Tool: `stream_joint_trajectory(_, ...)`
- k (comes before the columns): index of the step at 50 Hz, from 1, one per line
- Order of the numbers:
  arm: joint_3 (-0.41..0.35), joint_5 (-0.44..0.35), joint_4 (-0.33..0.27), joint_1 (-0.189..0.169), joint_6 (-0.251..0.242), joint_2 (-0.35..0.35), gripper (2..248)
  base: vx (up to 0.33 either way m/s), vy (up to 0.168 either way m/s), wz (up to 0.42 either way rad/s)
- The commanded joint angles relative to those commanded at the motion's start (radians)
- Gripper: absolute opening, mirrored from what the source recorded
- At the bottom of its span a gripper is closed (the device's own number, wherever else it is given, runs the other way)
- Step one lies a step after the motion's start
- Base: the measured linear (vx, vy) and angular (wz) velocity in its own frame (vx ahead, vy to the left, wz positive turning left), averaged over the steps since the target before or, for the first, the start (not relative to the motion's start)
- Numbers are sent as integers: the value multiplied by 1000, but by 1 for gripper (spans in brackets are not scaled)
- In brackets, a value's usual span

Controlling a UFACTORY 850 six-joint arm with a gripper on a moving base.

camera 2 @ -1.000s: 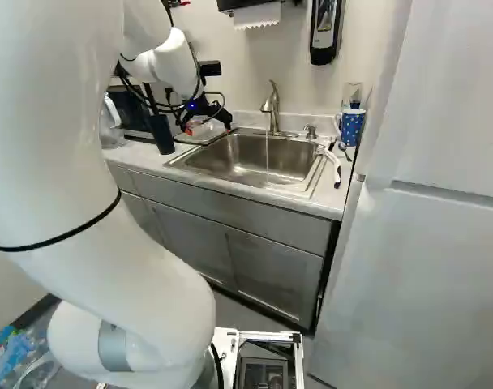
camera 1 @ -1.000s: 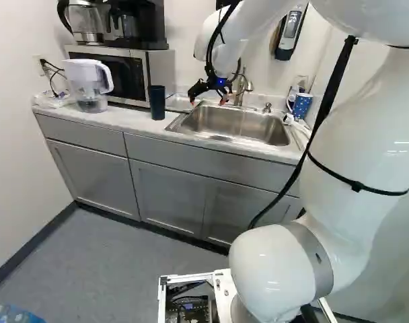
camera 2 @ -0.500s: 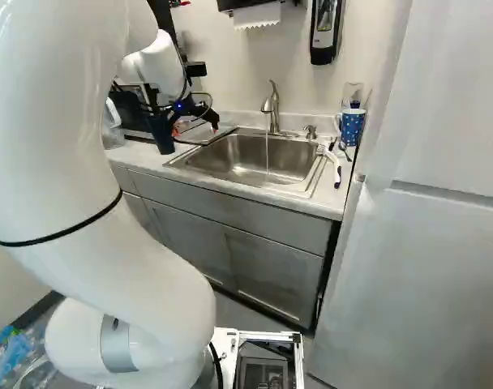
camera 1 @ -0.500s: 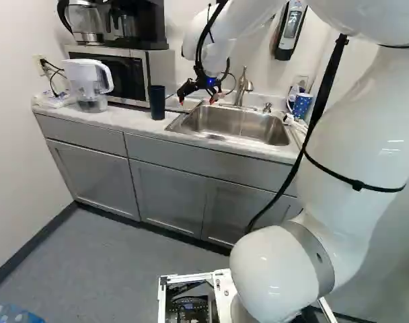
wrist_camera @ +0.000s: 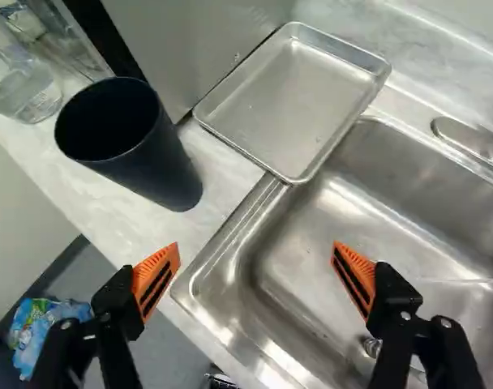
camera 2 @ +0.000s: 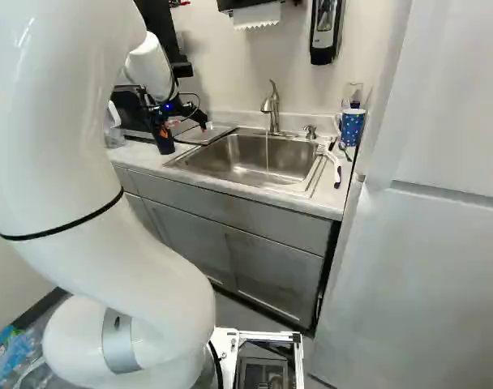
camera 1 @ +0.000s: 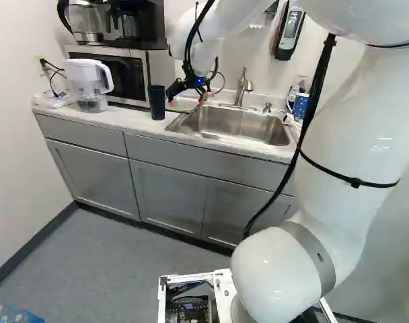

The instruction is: Rinse the cup and place it in the tray

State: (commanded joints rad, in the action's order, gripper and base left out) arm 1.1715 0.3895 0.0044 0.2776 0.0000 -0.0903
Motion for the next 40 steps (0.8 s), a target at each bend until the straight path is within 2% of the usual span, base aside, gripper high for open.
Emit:
stream_joint_trajectory(18, 28, -10, 0, 54, 0, -36, 247, 0, 0, 0)
stream_joint_trajectory(27, 37, -57, 0, 76, 0, -63, 247, 0, 0, 0)
stream_joint_trajectory(40, 17, -138, 0, 83, 0, -74, 247, 0, 0, 0)
